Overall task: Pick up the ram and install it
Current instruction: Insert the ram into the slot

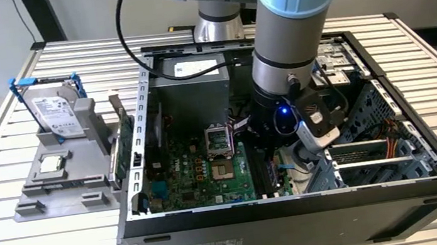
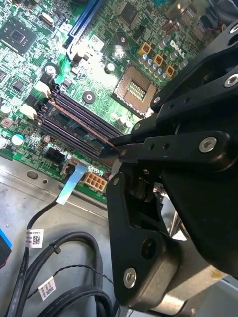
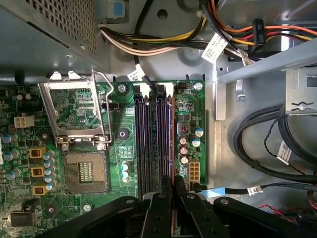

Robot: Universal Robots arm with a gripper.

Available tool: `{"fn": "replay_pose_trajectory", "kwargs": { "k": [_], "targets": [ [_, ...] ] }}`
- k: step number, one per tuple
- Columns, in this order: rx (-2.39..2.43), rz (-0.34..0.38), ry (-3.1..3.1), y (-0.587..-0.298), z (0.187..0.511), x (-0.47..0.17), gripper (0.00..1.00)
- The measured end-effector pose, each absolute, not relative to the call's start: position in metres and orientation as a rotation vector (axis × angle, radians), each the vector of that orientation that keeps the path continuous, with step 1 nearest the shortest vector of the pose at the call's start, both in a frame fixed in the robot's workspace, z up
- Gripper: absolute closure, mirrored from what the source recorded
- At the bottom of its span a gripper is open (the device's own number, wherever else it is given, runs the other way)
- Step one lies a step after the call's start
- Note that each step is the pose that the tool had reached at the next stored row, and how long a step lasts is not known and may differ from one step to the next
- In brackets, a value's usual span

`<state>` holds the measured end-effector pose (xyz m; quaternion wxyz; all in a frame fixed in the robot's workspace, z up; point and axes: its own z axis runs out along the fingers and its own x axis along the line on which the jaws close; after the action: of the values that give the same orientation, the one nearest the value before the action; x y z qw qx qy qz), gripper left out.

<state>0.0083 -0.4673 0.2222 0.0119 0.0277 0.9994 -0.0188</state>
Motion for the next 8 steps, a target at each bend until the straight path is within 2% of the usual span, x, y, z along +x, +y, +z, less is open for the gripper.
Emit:
{"fn": "replay_pose_trajectory", "kwargs": {
  "k": [8],
  "targets": [
    [0.087, -0.059, 3.121, -0.4673, 0.2196, 0.0099, 1.0]
  ]
}}
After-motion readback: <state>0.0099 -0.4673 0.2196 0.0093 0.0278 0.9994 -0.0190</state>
